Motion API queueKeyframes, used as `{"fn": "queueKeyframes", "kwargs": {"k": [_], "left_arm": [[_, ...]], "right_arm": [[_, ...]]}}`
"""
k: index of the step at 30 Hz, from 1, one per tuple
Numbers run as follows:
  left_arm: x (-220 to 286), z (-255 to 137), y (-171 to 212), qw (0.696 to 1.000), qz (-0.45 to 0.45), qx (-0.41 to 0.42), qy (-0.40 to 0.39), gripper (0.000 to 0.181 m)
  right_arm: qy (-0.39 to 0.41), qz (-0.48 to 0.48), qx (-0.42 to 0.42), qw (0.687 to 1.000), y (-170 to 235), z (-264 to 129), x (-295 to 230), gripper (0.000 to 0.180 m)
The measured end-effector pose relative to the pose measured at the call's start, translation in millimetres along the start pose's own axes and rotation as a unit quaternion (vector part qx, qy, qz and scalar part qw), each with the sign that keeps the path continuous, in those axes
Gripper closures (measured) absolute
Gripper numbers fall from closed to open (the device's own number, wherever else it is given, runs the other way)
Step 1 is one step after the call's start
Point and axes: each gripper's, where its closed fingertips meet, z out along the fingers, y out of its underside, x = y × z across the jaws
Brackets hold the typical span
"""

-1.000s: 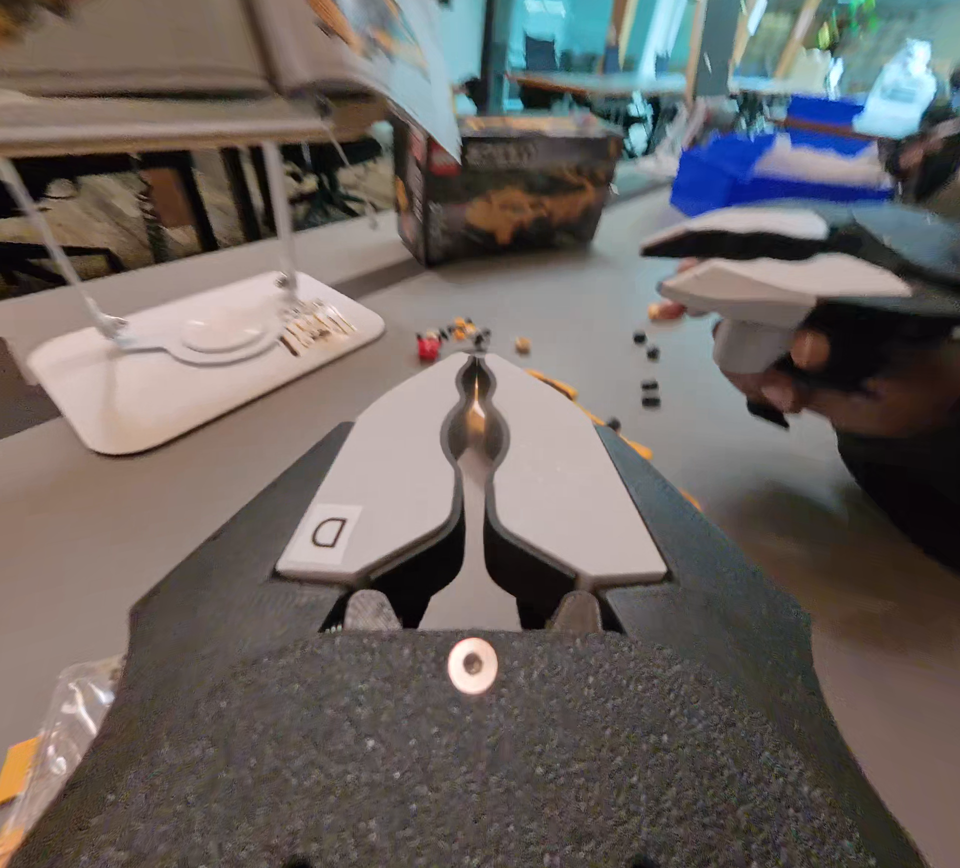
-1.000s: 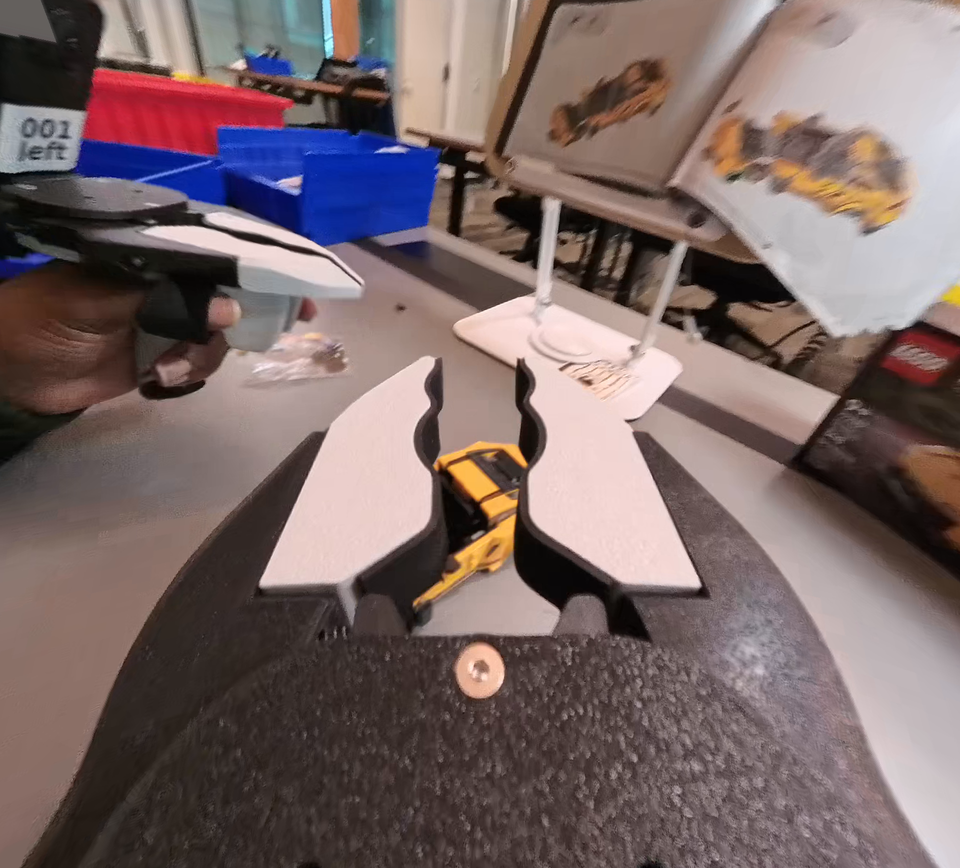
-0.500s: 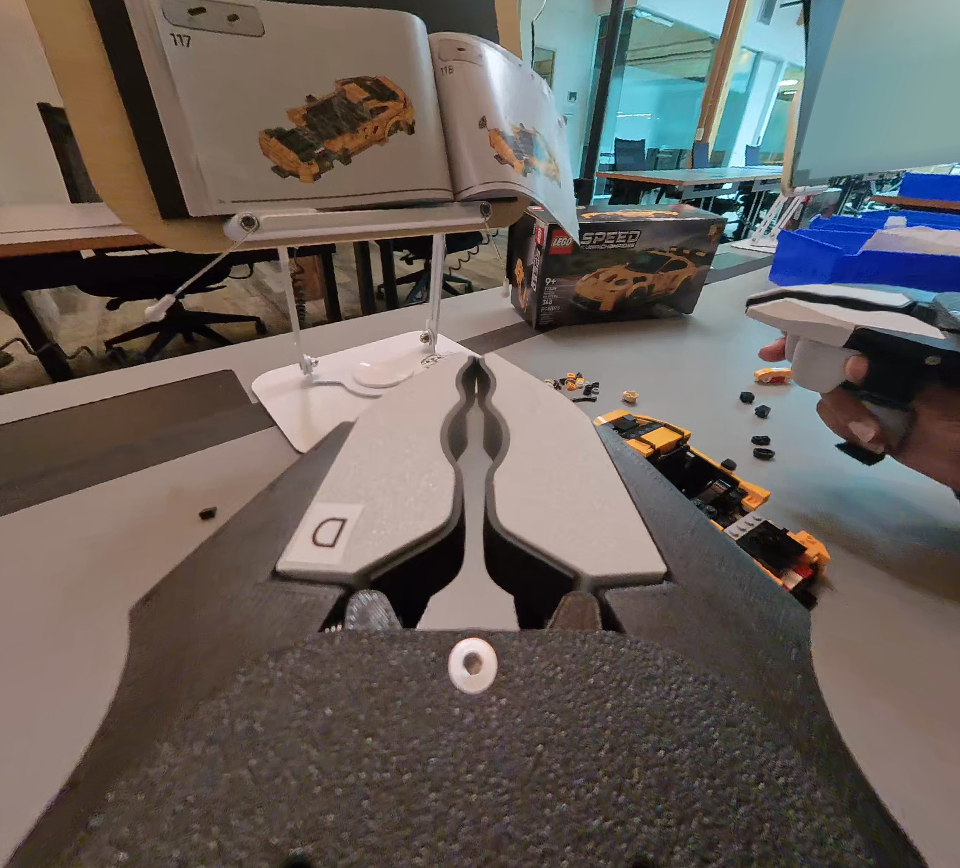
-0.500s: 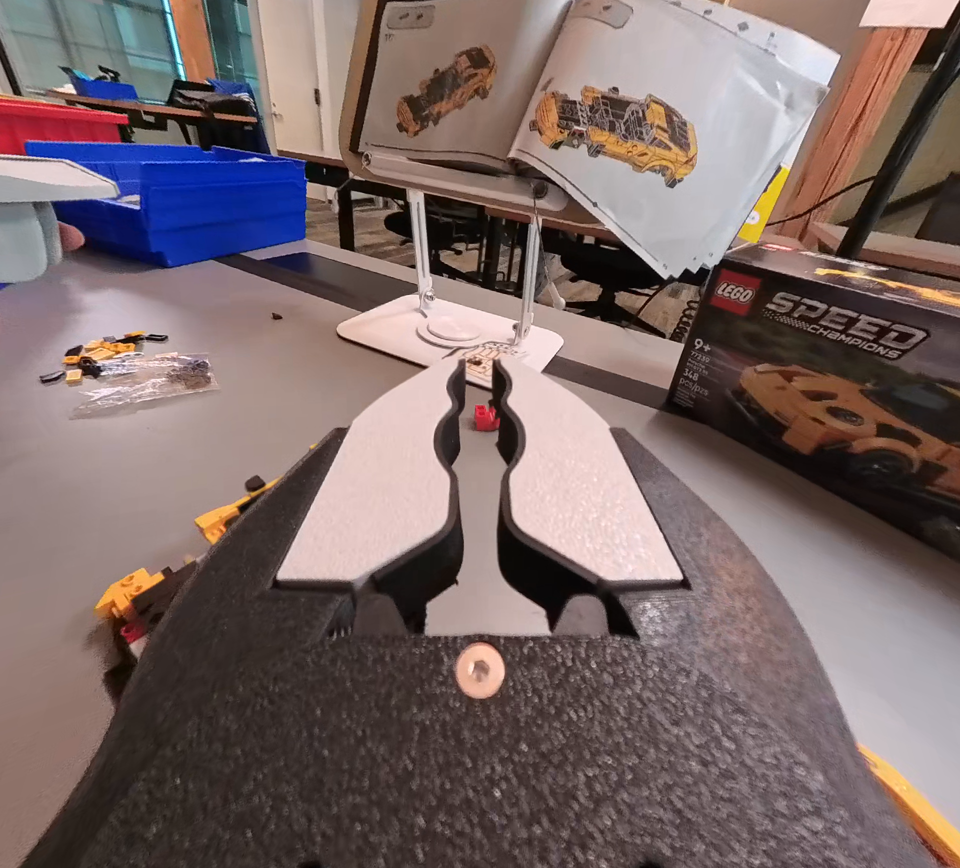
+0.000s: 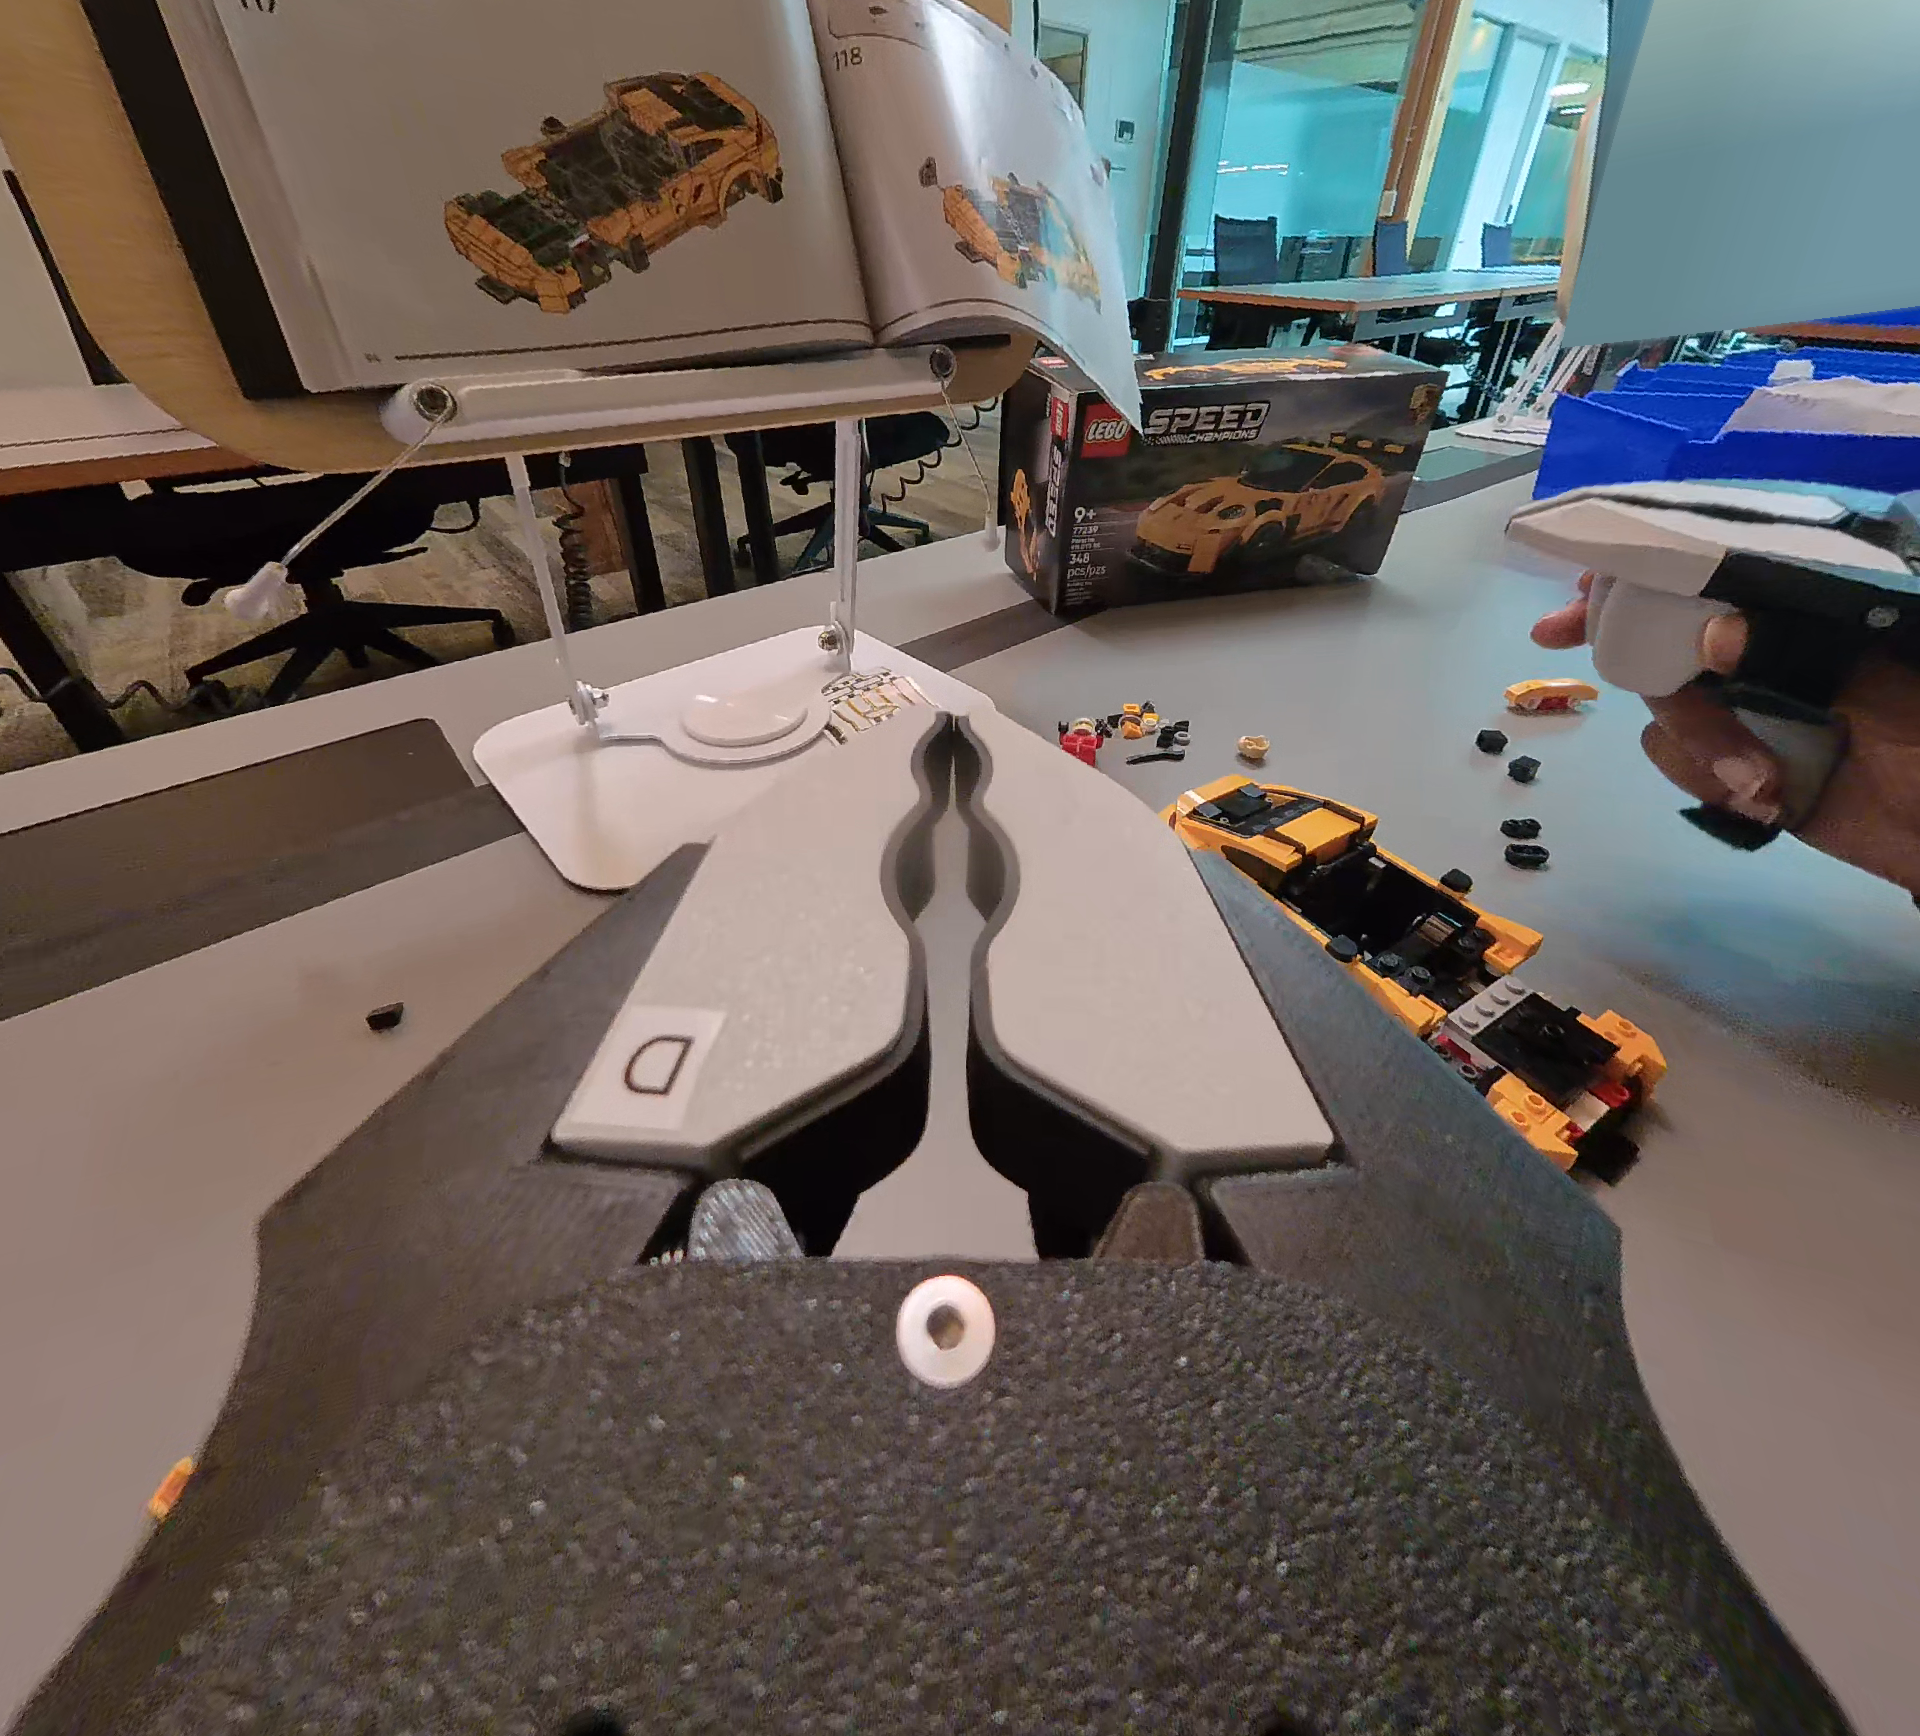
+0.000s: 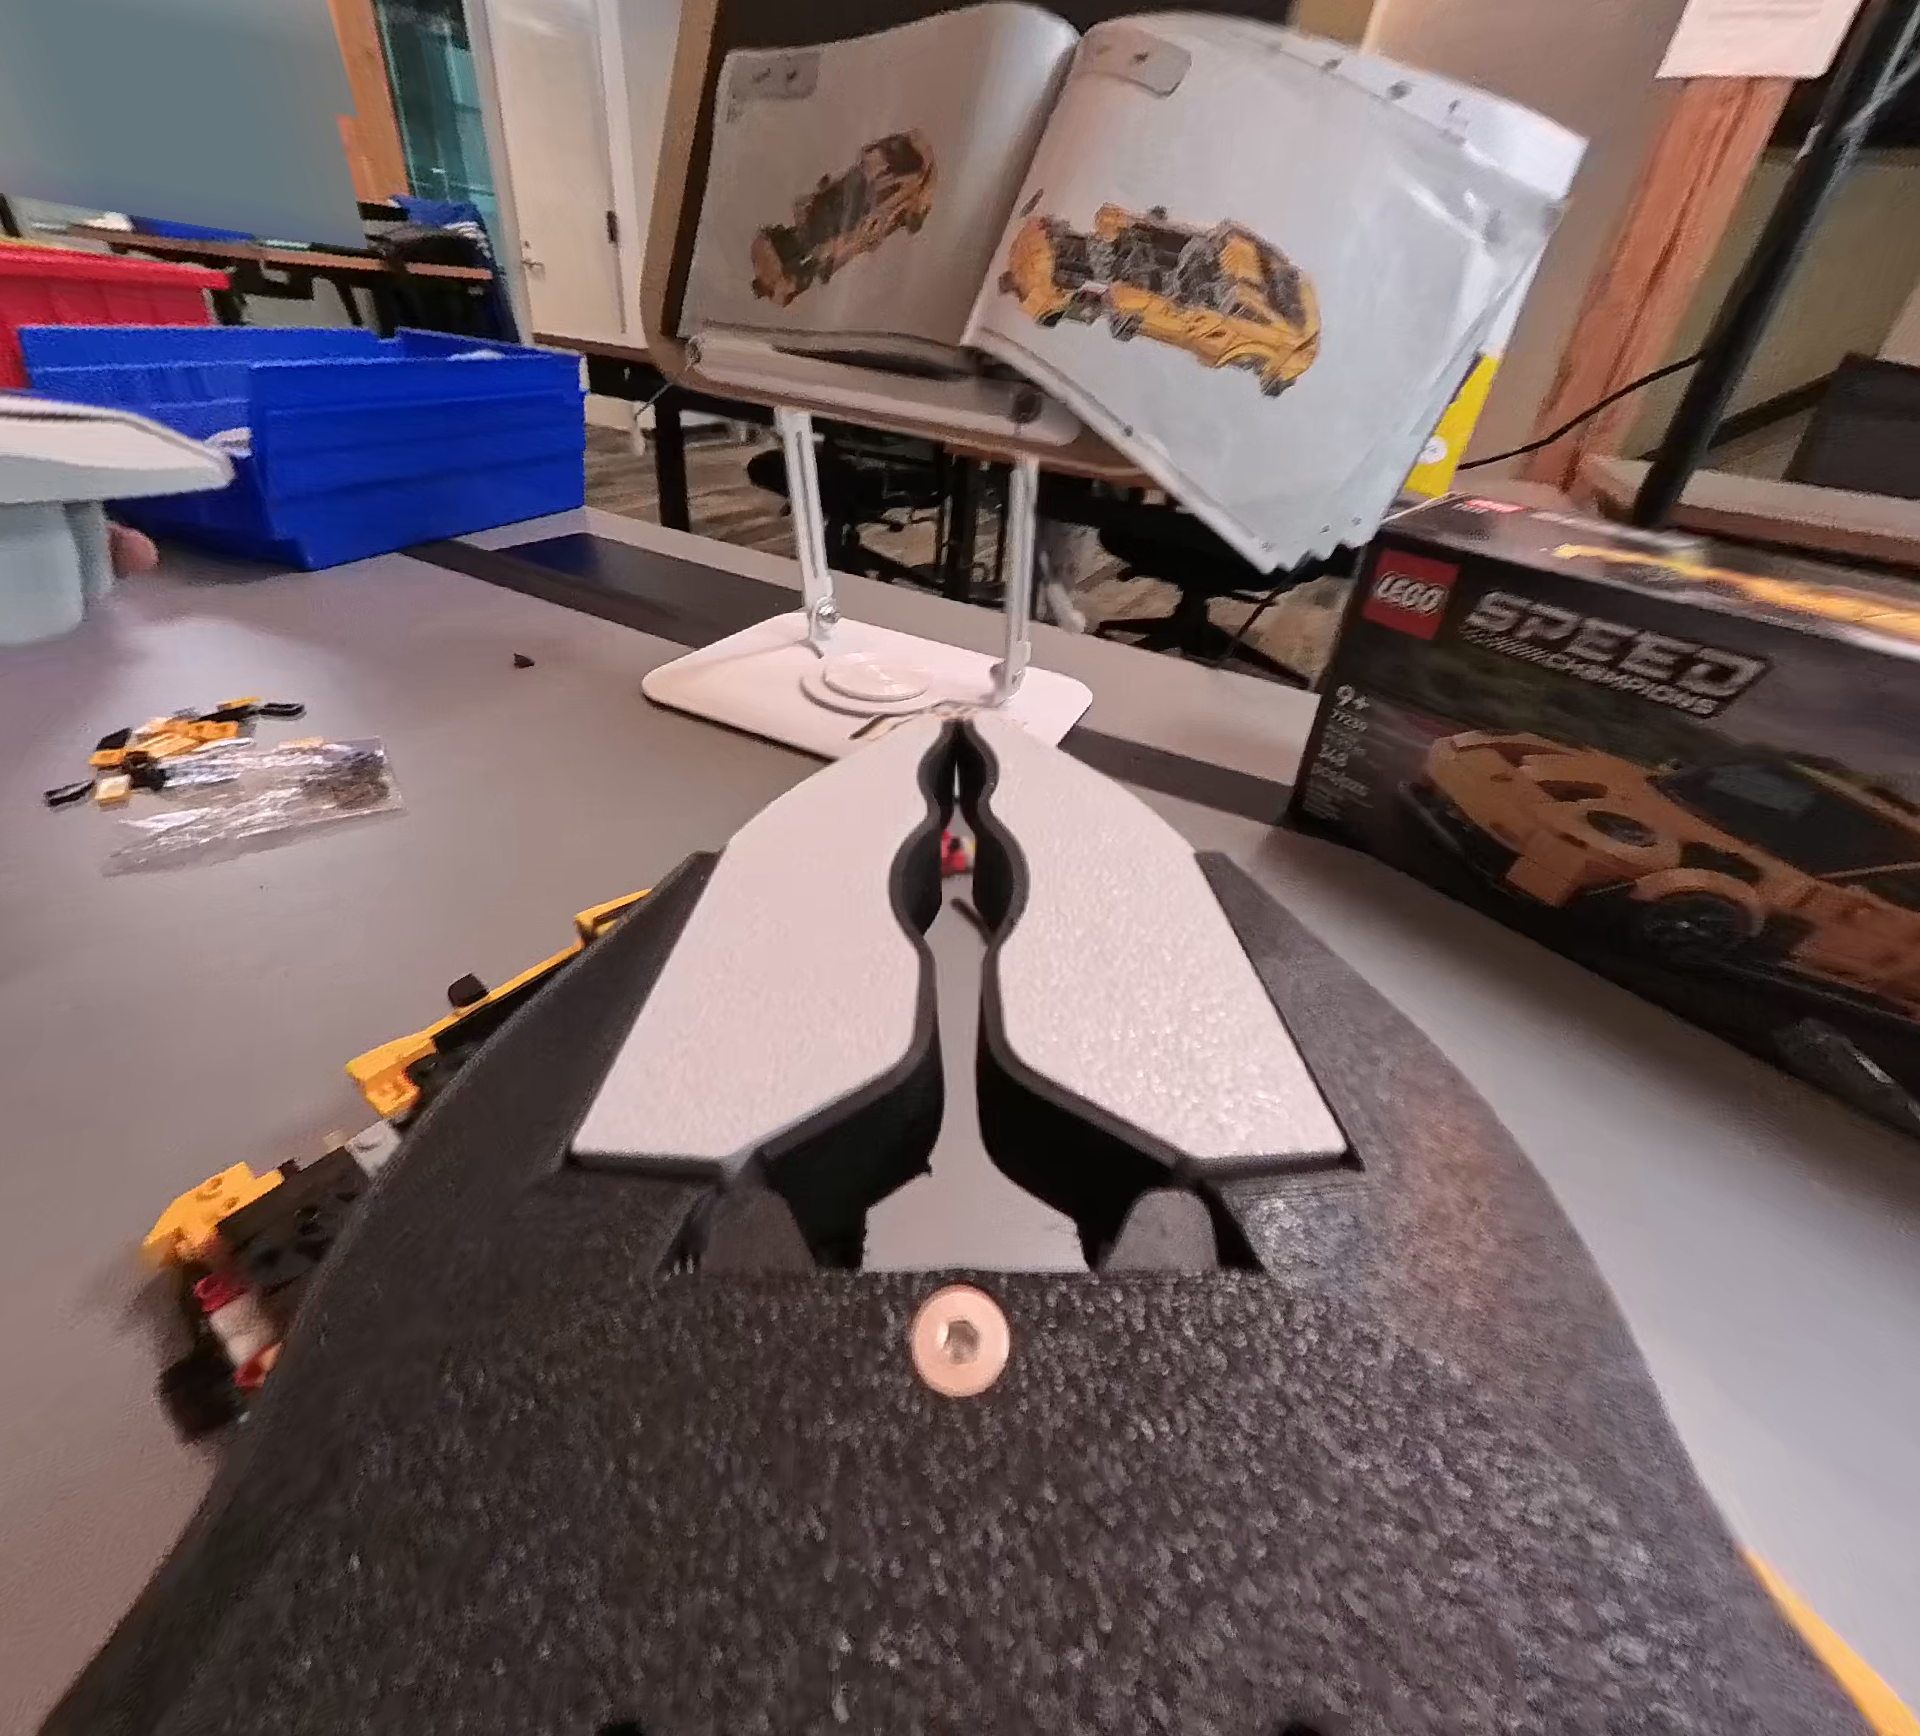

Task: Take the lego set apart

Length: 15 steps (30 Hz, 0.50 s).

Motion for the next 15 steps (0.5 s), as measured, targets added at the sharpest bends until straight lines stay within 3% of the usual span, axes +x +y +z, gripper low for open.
{"fn": "queueKeyframes", "kwargs": {"k": [8, 11, 15], "left_arm": [[10, 3, 5, 1.000, 0.008, -0.012, 0.019, 0.180], [13, 5, 10, 0.999, 0.012, -0.021, 0.025, 0.180], [14, 8, 16, 0.999, 0.017, -0.033, 0.028, 0.180]], "right_arm": [[0.158, -0.095, 0.047, 0.982, -58, -51, 92, 0.180], [0.207, -0.109, 0.023, 0.972, -63, -82, 128, 0.180], [0.238, -0.114, -0.072, 0.962, -37, -110, 164, 0.177]]}}
